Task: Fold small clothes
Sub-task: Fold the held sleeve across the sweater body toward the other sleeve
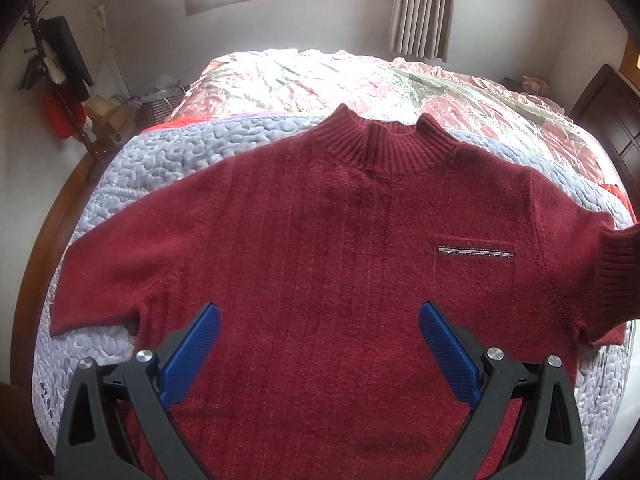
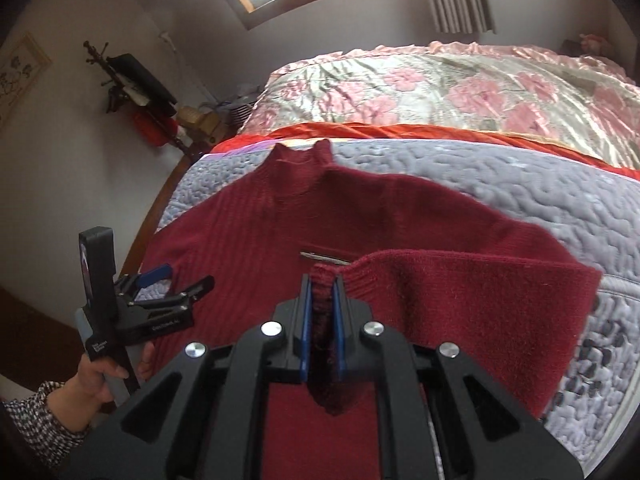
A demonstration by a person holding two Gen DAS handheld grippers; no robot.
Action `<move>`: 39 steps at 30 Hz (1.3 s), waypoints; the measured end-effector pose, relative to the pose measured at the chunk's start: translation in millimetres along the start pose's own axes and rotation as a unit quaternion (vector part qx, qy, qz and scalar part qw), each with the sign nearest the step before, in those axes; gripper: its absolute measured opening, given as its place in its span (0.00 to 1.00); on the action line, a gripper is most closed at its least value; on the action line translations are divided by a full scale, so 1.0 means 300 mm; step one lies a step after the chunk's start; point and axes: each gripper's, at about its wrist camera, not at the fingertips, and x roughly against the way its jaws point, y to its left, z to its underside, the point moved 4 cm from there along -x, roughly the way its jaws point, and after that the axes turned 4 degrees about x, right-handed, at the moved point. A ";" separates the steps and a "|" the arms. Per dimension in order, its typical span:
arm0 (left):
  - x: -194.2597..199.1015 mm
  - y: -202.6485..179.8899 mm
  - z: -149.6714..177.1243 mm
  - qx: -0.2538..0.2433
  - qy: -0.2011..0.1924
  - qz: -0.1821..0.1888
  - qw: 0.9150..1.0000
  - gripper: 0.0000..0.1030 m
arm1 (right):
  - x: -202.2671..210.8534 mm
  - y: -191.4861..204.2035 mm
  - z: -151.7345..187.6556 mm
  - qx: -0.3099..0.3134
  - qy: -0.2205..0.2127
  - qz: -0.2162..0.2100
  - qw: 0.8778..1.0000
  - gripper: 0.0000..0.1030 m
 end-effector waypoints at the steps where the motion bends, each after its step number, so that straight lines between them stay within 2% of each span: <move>1: -0.002 0.014 0.001 0.003 0.001 0.003 1.000 0.96 | -0.041 0.033 -0.008 0.002 0.006 -0.008 1.000 0.08; 5: -0.017 0.047 0.019 0.004 0.009 0.008 1.000 0.96 | -0.197 0.088 -0.008 -0.003 0.038 -0.019 0.999 0.10; 6: -0.024 0.049 0.025 0.002 0.011 0.008 1.000 0.96 | -0.234 0.087 0.001 -0.010 0.052 -0.020 0.998 0.18; 8: -0.037 0.050 0.035 -0.001 0.020 0.013 1.000 0.96 | -0.262 0.079 0.021 -0.026 0.067 -0.024 0.997 0.23; 11: -0.051 0.027 0.051 -0.007 0.032 0.028 0.999 0.96 | -0.198 0.063 0.026 -0.039 0.048 -0.028 0.998 0.33; 12: -0.054 0.011 0.053 -0.008 0.034 0.035 0.999 0.96 | -0.173 0.048 0.027 -0.037 0.041 -0.019 0.998 0.33; 16: -0.069 -0.097 0.058 -0.010 0.049 0.076 0.996 0.96 | -0.035 -0.048 0.065 -0.029 0.021 0.047 0.998 0.33; 19: -0.099 -0.230 0.059 -0.021 0.066 0.103 0.992 0.96 | 0.058 -0.117 0.129 -0.033 0.012 0.088 0.996 0.33; 27: -0.225 -0.469 0.089 -0.037 0.115 0.108 0.987 0.96 | 0.175 -0.264 0.297 -0.077 0.011 0.113 0.991 0.33; 30: -0.247 -0.524 0.103 -0.037 0.133 0.117 0.984 0.82 | 0.197 -0.313 0.333 -0.098 0.008 0.114 0.989 0.33; 32: -0.252 -0.533 0.102 -0.025 0.130 0.121 0.984 0.72 | 0.206 -0.331 0.357 -0.106 0.004 0.113 0.988 0.33; 33: -0.248 -0.532 0.098 -0.018 0.128 0.126 0.984 0.60 | 0.212 -0.336 0.364 -0.109 0.002 0.112 0.988 0.33; 34: -0.243 -0.531 0.094 -0.014 0.127 0.132 0.983 0.42 | 0.213 -0.339 0.369 -0.111 0.001 0.111 0.988 0.33; 36: -0.215 -0.541 0.087 -0.011 0.127 0.156 0.979 0.22 | 0.218 -0.353 0.385 -0.117 0.001 0.110 0.987 0.33; 37: -0.197 -0.547 0.083 -0.010 0.127 0.170 0.977 0.17 | 0.218 -0.358 0.389 -0.120 0.001 0.109 0.987 0.33; 39: -0.159 -0.544 0.069 -0.003 0.117 0.185 0.976 0.16 | 0.213 -0.365 0.386 -0.127 0.001 0.106 0.986 0.33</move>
